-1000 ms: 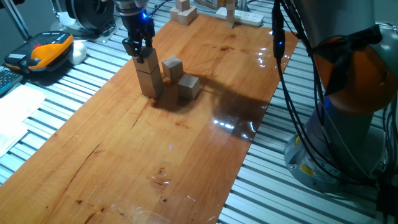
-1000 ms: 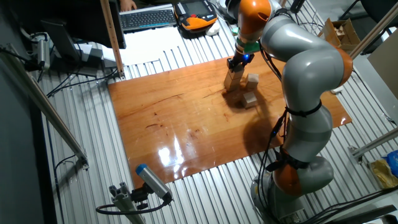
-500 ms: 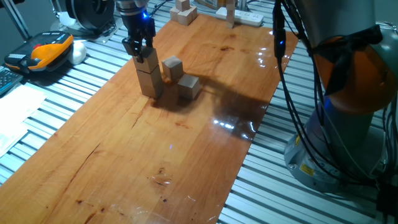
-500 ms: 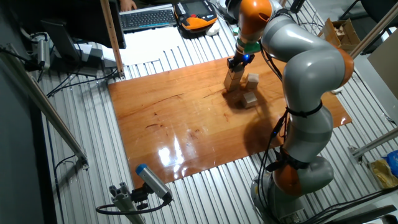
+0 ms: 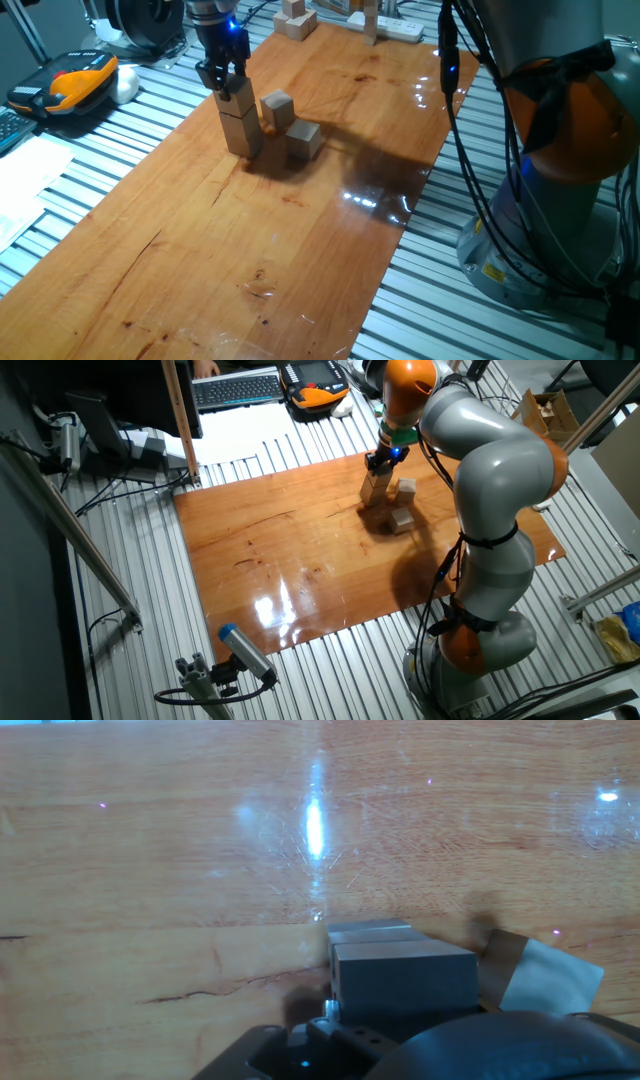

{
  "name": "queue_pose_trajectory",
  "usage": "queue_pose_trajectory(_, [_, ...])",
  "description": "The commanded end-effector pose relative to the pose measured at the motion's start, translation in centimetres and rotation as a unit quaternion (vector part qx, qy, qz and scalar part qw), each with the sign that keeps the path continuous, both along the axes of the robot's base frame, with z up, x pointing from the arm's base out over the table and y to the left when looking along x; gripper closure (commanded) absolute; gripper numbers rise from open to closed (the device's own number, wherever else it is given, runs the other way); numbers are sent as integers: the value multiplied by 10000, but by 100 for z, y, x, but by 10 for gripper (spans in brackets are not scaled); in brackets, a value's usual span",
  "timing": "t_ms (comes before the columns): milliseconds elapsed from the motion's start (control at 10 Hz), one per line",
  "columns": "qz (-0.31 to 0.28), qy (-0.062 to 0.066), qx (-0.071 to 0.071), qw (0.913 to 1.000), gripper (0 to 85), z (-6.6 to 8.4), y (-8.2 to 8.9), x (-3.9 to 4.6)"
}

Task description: Stack the blocks in a vertical line of five

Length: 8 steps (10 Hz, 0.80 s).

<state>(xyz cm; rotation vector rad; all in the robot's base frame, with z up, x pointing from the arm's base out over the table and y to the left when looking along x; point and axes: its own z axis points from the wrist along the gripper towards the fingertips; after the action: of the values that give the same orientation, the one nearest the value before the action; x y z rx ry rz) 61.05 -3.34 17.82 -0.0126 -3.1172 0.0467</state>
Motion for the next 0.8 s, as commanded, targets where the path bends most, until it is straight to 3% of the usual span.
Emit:
queue_pose_trajectory(0, [-31,-2,-3,10000,680,0,1,1])
queue_pose_trajectory(700, [-107,34,-33,9999,680,0,3,3])
